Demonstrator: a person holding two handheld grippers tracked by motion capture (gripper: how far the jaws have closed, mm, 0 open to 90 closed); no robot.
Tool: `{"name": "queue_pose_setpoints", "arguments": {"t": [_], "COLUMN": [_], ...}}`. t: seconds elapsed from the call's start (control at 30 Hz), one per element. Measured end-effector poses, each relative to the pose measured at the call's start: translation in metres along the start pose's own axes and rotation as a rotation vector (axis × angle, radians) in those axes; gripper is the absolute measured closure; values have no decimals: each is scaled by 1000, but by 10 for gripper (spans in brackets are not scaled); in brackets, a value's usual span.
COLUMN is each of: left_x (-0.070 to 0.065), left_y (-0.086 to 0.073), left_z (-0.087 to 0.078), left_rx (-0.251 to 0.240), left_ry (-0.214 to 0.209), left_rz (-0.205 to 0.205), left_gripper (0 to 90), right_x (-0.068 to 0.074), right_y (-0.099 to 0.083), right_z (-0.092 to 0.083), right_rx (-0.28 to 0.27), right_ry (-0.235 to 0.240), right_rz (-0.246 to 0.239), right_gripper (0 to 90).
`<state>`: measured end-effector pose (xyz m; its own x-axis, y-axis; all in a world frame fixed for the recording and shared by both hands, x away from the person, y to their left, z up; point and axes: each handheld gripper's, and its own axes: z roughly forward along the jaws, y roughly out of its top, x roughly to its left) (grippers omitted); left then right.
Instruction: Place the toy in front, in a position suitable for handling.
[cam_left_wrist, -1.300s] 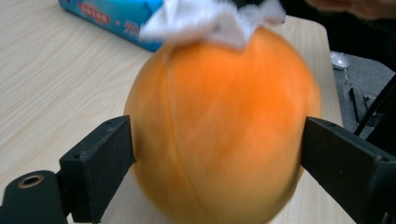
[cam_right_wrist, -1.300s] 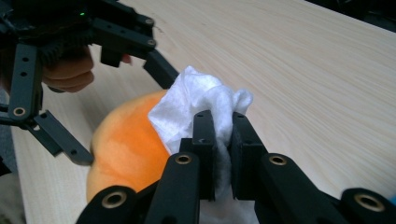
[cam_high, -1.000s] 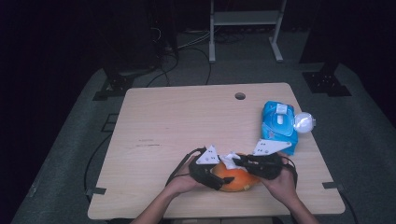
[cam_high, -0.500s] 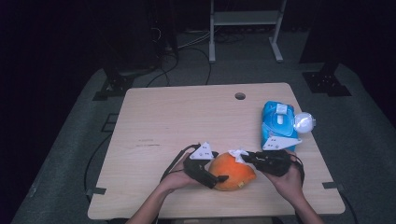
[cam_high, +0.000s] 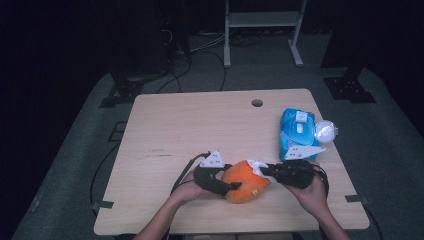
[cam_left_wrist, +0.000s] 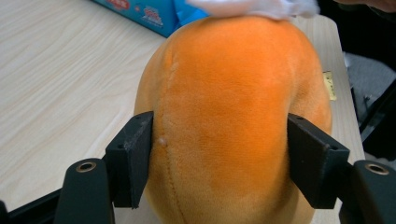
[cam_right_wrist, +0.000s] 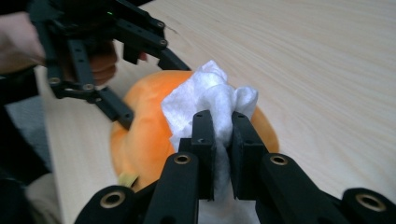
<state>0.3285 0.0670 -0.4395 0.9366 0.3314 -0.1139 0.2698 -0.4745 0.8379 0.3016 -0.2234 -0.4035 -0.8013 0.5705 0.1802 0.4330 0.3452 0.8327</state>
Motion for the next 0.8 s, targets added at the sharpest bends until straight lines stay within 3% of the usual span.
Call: {"name": "queue_pose_setpoints", "arguments": {"t": [0.1,0.2,0.3,0.37,0.4,0.43,0.57,0.8], "left_x": [1,-2,-7,-9,-9,-9,-11,-20], "left_y": [-2,-1,7,11,13,13,8,6], "left_z": [0,0,-3,-5,-6,-5,-3,0], "left_rx": [-12,-12,-7,-48,-77,-76,-55,-28], "left_ry": [-3,-12,-31,-40,-59,-59,-64,-92], "left_rz": [-10,13,49,50,26,23,45,119], "left_gripper": [303,290,205,162,154,153,260,330], "right_x": [-2,-2,0,2,2,4,13,-1], "right_y": [0,0,0,1,2,3,6,4], "right_z": [-1,0,2,2,3,4,6,16], "right_rx": [3,2,7,11,12,7,6,-26], "right_ry": [18,16,13,17,34,58,38,-17], "right_rz": [7,10,1,-11,-8,-12,-53,28], "right_gripper": [809,809,810,810,810,810,811,810]}}
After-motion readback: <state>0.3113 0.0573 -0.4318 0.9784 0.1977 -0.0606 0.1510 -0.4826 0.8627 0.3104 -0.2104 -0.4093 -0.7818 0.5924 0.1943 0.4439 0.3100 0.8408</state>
